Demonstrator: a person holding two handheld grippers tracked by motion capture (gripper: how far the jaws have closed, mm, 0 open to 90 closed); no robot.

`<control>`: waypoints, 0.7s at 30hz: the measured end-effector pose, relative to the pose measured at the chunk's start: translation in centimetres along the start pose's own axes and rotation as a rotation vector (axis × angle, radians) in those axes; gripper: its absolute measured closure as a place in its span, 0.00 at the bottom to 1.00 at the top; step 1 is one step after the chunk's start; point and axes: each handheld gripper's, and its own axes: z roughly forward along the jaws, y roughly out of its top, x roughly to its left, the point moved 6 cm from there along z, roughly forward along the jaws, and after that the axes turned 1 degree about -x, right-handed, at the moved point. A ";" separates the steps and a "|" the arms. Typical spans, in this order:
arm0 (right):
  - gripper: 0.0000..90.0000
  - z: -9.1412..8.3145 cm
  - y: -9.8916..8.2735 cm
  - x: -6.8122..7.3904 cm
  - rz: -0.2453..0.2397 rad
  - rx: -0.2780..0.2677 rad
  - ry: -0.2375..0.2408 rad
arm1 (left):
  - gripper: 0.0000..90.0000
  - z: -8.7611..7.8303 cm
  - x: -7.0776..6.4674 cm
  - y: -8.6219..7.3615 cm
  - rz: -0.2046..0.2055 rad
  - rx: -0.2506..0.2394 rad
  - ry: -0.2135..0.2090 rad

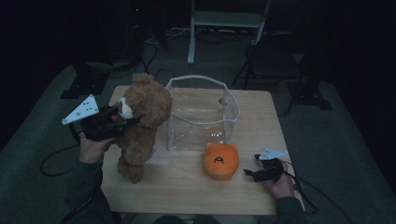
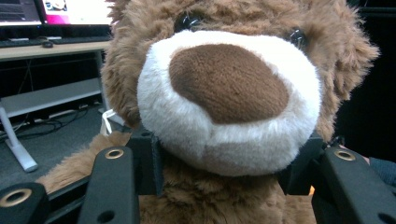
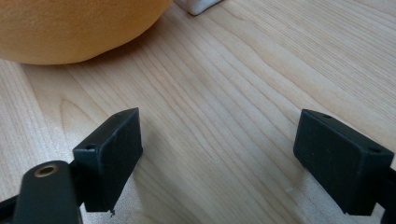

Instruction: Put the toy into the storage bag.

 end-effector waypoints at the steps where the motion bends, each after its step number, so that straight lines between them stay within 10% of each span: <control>1: 0.16 0.0 0.0 0.0 0.000 0.000 0.000 | 0.50 0.0 0.0 0.0 -0.001 -0.001 0.000; 21: 0.16 0.0 0.0 0.0 0.000 0.000 0.000 | 0.50 -0.6 0.6 1.9 0.017 -0.038 0.016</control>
